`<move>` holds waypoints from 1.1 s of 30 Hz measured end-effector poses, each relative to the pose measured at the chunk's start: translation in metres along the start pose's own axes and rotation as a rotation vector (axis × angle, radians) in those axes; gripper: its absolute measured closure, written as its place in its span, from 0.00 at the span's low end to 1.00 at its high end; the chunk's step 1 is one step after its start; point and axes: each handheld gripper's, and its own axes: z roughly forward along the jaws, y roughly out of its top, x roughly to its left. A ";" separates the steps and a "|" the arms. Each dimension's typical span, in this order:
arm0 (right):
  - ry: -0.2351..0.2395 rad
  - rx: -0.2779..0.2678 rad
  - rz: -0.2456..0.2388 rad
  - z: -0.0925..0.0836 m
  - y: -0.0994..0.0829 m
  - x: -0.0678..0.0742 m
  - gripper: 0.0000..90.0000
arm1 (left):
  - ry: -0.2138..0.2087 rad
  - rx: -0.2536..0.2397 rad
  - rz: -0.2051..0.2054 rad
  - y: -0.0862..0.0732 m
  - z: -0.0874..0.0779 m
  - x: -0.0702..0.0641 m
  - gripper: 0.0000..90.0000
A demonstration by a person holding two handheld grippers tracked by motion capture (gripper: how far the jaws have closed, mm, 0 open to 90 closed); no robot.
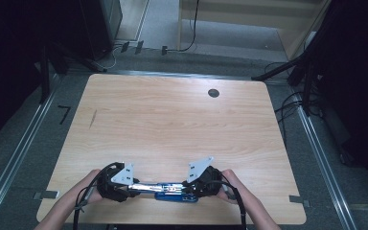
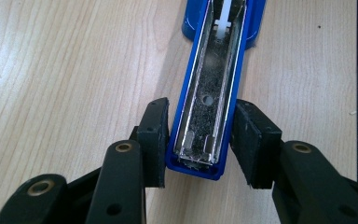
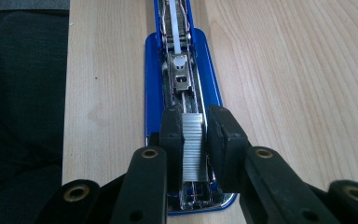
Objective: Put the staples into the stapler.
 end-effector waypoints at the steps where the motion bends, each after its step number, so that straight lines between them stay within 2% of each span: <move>1: 0.004 0.001 0.003 0.000 0.000 0.000 0.86 | 0.000 0.001 0.001 0.000 0.000 0.000 0.66; 7: 0.017 -0.002 0.028 0.000 -0.001 -0.002 0.88 | -0.002 0.003 0.000 0.000 0.001 0.000 0.66; 14: 0.020 -0.031 -0.013 -0.003 -0.001 0.000 0.88 | -0.003 0.003 0.001 0.000 0.001 0.000 0.66; 16: 0.013 -0.010 -0.033 -0.002 0.000 0.002 0.88 | -0.003 0.004 0.001 0.000 0.001 0.000 0.66; 19: 0.007 -0.005 -0.054 0.000 0.000 0.003 0.88 | -0.003 0.008 0.000 0.000 0.001 0.000 0.66; 31: -0.020 0.034 -0.105 -0.001 0.004 0.007 0.87 | 0.000 0.010 -0.001 0.001 0.002 0.000 0.66; 33: -0.021 0.036 -0.102 -0.001 0.003 0.007 0.87 | 0.000 0.010 0.000 0.001 0.002 0.000 0.66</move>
